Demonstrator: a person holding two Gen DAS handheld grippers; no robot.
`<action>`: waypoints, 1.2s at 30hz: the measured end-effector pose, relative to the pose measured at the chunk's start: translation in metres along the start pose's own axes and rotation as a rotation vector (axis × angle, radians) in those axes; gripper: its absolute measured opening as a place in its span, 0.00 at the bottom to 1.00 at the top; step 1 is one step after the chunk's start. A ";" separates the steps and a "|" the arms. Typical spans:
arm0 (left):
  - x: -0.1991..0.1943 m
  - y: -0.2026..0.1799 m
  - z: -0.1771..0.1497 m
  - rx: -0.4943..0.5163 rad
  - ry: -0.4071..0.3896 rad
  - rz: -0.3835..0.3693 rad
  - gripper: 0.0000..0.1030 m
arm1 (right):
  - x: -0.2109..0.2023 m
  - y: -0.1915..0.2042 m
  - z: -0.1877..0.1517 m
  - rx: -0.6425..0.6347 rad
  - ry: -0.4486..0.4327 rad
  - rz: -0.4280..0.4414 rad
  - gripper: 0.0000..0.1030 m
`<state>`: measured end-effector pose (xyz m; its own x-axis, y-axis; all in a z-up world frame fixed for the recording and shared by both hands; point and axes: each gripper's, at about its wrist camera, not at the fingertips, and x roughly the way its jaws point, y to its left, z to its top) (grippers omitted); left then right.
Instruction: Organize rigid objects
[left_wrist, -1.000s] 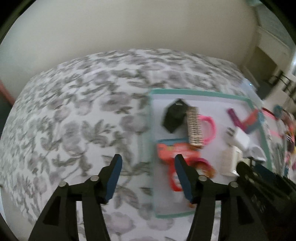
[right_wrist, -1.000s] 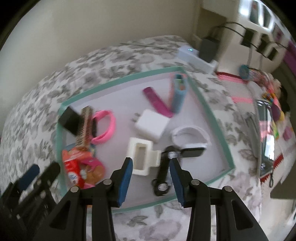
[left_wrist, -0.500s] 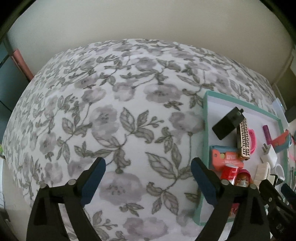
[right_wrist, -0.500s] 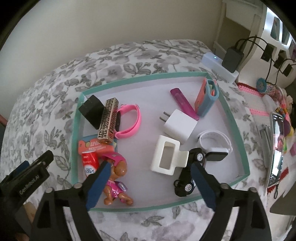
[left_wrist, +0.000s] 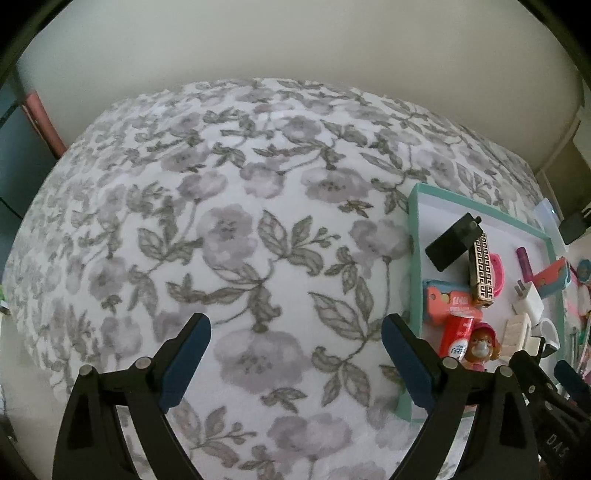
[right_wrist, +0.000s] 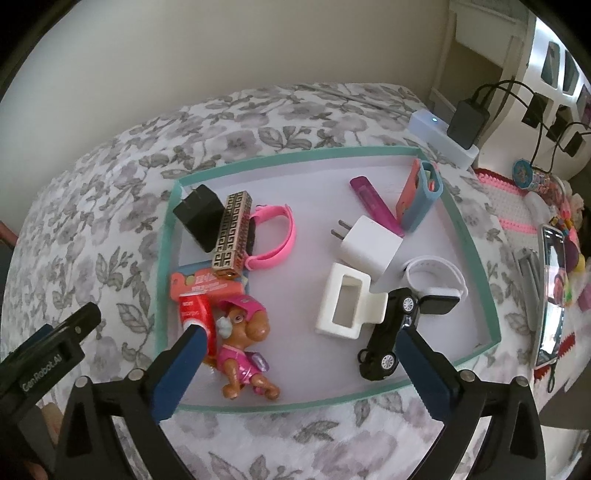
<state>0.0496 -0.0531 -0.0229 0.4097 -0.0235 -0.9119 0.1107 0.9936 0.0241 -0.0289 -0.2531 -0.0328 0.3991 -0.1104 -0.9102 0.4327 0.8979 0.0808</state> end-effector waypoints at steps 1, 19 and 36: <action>-0.004 0.001 -0.001 0.002 -0.005 0.008 0.91 | -0.002 0.001 -0.001 -0.001 0.000 0.000 1.00; -0.047 0.017 -0.022 0.037 -0.079 0.011 0.91 | -0.039 0.004 -0.014 0.011 -0.063 0.026 1.00; -0.062 0.018 -0.025 0.023 -0.116 0.025 0.91 | -0.060 0.014 -0.016 -0.034 -0.122 0.011 1.00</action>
<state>0.0030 -0.0305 0.0240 0.5148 -0.0127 -0.8572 0.1195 0.9912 0.0571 -0.0601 -0.2271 0.0160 0.5002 -0.1499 -0.8528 0.4011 0.9130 0.0748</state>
